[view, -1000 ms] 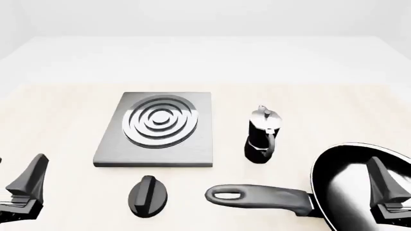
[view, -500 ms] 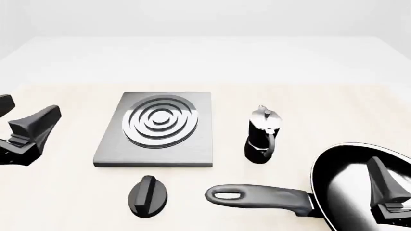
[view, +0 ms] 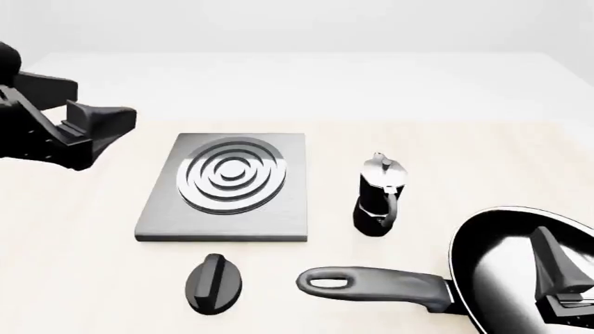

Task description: Put the frying pan on the stove.

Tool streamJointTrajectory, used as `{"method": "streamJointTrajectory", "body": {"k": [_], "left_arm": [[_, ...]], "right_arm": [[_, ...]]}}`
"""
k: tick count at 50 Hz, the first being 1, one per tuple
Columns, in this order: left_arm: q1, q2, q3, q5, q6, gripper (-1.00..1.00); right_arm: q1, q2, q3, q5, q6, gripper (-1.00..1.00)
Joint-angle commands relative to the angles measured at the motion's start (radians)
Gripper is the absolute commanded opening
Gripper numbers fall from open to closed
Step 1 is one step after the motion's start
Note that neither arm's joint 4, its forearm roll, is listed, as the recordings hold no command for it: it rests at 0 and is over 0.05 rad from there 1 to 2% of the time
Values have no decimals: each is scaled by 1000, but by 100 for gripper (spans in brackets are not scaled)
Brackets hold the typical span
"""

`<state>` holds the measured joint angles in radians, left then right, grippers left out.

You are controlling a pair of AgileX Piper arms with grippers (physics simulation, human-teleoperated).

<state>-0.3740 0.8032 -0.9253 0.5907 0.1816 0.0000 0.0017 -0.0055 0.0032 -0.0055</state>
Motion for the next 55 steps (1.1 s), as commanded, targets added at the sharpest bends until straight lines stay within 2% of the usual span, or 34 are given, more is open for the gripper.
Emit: {"method": "streamJointTrajectory", "body": {"k": [1,4,12,16,18,25,26,28,31,32,35,41,48,52,53,55], "left_arm": [[-81,124,-179,168,41,100],[-110,156,-225,209,31,100],[-188,267,-308,298,69,100],[-198,310,-370,338,82,100],[-179,330,-380,353,110,100],[-208,399,-452,417,136,100],[-193,404,-451,421,181,100],[-213,419,-490,446,166,100],[-202,427,-504,462,196,100],[-233,435,-521,481,186,100],[-231,451,-548,505,217,100],[-256,492,-610,547,233,100],[-270,547,-627,563,274,100],[-284,575,-668,582,283,100],[-277,581,-671,587,313,100],[-290,602,-704,608,305,100]], "right_arm": [[0,0,0,0,0,100],[0,0,0,0,0,100],[0,0,0,0,0,100],[0,0,0,0,0,100],[0,0,0,0,0,100],[0,0,0,0,0,100],[0,0,0,0,0,100],[0,0,0,0,0,100],[0,0,0,0,0,100],[0,0,0,0,0,100],[0,0,0,0,0,100],[0,0,0,0,0,100],[0,0,0,0,0,100],[0,0,0,0,0,100],[0,0,0,0,0,100],[0,0,0,0,0,100]]}}
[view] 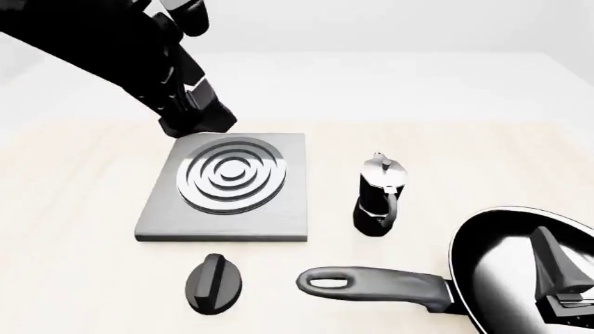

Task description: Put the frying pan on the stove.

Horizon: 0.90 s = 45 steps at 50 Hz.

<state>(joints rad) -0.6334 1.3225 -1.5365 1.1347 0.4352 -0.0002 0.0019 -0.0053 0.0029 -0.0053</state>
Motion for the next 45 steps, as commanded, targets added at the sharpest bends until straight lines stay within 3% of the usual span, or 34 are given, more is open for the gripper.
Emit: {"method": "streamJointTrajectory", "body": {"k": [1,14,17,18,29,34,45], "left_arm": [[-22,96,-117,73,67,100],[-53,169,-156,85,103,100],[-40,182,-151,85,128,100],[-4,186,-145,85,170,100],[-27,230,-184,85,178,100],[-92,250,-210,85,149,100],[-131,273,-223,85,152,100]], "right_arm": [[0,0,0,0,0,100],[0,0,0,0,0,100],[0,0,0,0,0,100],[0,0,0,0,0,100],[0,0,0,0,0,100],[0,0,0,0,0,100],[0,0,0,0,0,100]]}}
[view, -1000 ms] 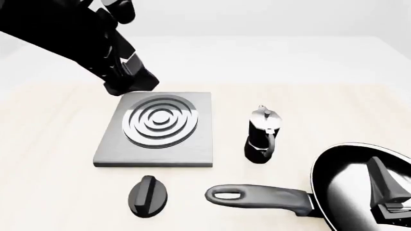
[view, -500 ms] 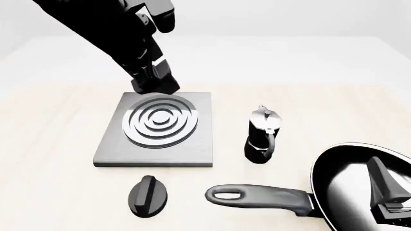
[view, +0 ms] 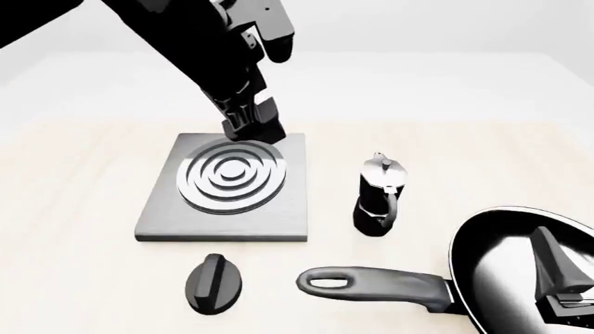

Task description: Put the frying pan on the stove.

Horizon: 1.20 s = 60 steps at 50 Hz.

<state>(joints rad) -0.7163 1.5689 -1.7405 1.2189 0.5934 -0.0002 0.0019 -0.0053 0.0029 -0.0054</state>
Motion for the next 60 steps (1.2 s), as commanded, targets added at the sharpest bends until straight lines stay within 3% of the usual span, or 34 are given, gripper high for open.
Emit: {"method": "streamJointTrajectory", "body": {"k": [1,20,31,41,42,60], "left_arm": [[-46,28,-19,1,-4,100],[-94,53,-28,1,-27,100],[-173,70,-27,1,-97,100],[-202,83,-21,1,-116,100],[-236,81,-19,1,-151,100],[-269,114,-27,0,-165,100]], "right_arm": [[0,0,0,0,0,100],[0,0,0,0,0,100],[0,0,0,0,0,100],[0,0,0,0,0,100],[0,0,0,0,0,100],[0,0,0,0,0,100]]}}
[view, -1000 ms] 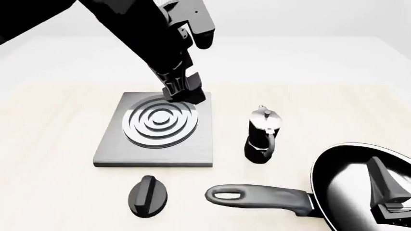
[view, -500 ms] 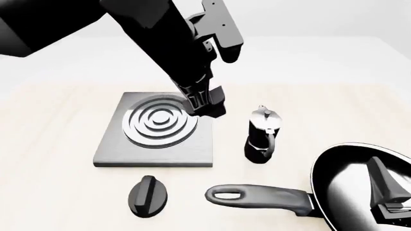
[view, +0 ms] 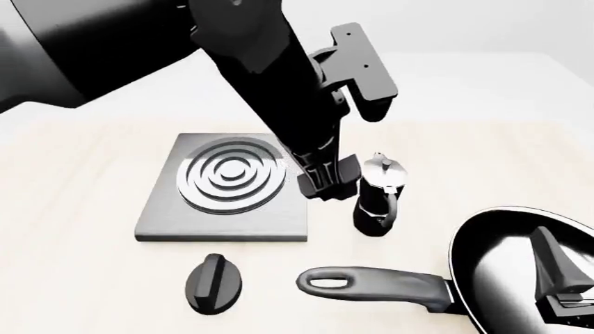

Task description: Put the frying pan on the stove.

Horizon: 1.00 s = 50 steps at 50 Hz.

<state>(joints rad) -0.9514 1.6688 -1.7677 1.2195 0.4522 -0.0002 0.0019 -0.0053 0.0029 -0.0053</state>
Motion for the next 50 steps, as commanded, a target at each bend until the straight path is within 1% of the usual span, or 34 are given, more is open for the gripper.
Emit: {"method": "streamJointTrajectory", "body": {"k": [1,10,17,18,20,26,29,31,32,35,38,41,44,50], "left_arm": [[-34,15,3,0,-23,100],[-59,18,24,0,-52,100],[-76,28,14,-1,-63,100],[-86,27,12,-2,-74,100],[-80,30,13,-2,-65,100],[-93,32,16,-7,-76,100],[-101,32,27,-14,-89,100],[-95,34,34,-19,-83,100],[-111,28,34,-23,-100,100],[-100,33,40,-25,-88,100],[-107,34,44,-33,-95,100],[-108,39,59,-49,-91,100],[-121,38,80,-69,-102,100],[-117,50,115,-101,-100,100]], "right_arm": [[0,0,0,0,0,100],[0,0,0,0,0,100],[0,0,0,0,0,100],[0,0,0,0,0,100],[0,0,0,0,0,100],[0,0,0,0,0,100],[0,0,0,0,0,100],[0,0,0,0,1,100],[0,0,0,0,0,100],[0,0,0,0,0,100],[0,0,0,0,1,100],[0,0,0,0,0,100],[0,0,0,0,0,100],[0,0,0,0,0,100]]}}
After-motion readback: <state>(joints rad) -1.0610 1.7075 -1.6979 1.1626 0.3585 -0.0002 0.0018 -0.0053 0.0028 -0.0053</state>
